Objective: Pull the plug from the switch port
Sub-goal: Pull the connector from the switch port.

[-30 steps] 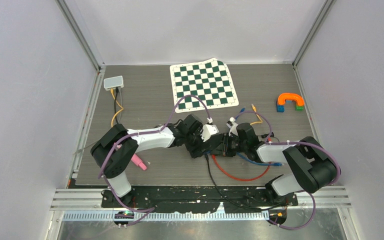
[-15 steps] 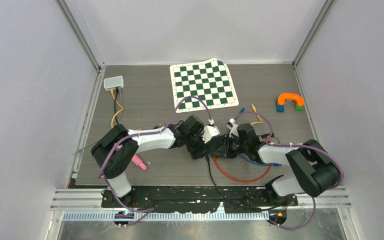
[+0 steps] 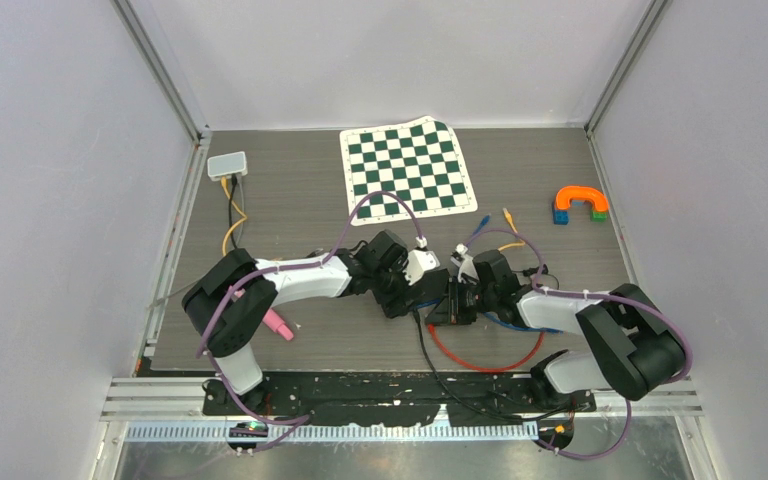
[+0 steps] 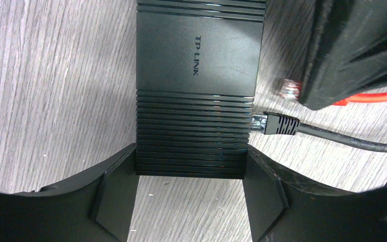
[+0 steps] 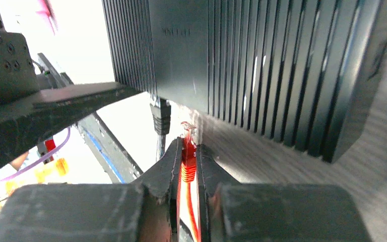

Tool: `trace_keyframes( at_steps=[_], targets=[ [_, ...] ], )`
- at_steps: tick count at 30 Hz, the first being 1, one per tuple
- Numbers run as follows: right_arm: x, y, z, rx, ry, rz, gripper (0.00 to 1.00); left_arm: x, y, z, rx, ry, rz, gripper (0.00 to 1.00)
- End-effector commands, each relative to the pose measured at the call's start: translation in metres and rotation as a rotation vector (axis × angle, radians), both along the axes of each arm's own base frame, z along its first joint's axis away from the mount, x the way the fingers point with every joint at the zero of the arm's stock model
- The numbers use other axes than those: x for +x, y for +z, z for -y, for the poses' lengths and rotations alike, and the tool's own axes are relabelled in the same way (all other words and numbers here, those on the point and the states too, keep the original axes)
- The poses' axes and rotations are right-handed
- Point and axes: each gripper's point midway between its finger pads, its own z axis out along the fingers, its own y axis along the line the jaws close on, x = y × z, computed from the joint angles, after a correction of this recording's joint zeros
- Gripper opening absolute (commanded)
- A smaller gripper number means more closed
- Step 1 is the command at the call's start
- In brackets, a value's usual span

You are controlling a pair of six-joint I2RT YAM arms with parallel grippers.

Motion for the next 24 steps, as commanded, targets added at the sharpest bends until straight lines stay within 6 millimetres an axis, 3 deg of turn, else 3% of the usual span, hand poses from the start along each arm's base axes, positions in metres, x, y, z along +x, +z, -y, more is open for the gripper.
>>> trace_keyframes(
  at_steps=[1,4,5,8,13,18,24],
  targets=[
    [-0.038,-0.022,0.02,-0.103,0.045,-0.126,0.05,-0.024,-0.039,-0.028,0.124,0.05,-0.133,0.56],
    [-0.037,-0.022,0.025,-0.129,0.014,-0.118,0.05,-0.027,-0.037,-0.027,0.109,0.025,-0.143,0.56],
    [-0.031,-0.014,0.024,-0.113,-0.009,-0.081,0.05,-0.028,-0.035,-0.026,0.103,0.02,-0.141,0.58],
    [-0.013,0.003,0.028,-0.126,-0.078,0.011,0.05,-0.029,-0.032,-0.026,0.093,0.012,-0.132,0.74],
    [0.014,0.05,0.039,-0.141,-0.194,0.18,0.05,-0.025,-0.024,-0.024,0.067,0.023,-0.105,0.99],
    [0.04,0.089,0.067,-0.216,-0.368,0.32,0.05,-0.017,-0.007,-0.017,-0.006,0.067,-0.057,1.0],
    [0.071,0.138,0.108,-0.281,-0.62,0.495,0.05,-0.003,0.027,-0.016,-0.115,0.171,0.047,1.0]
  ],
)
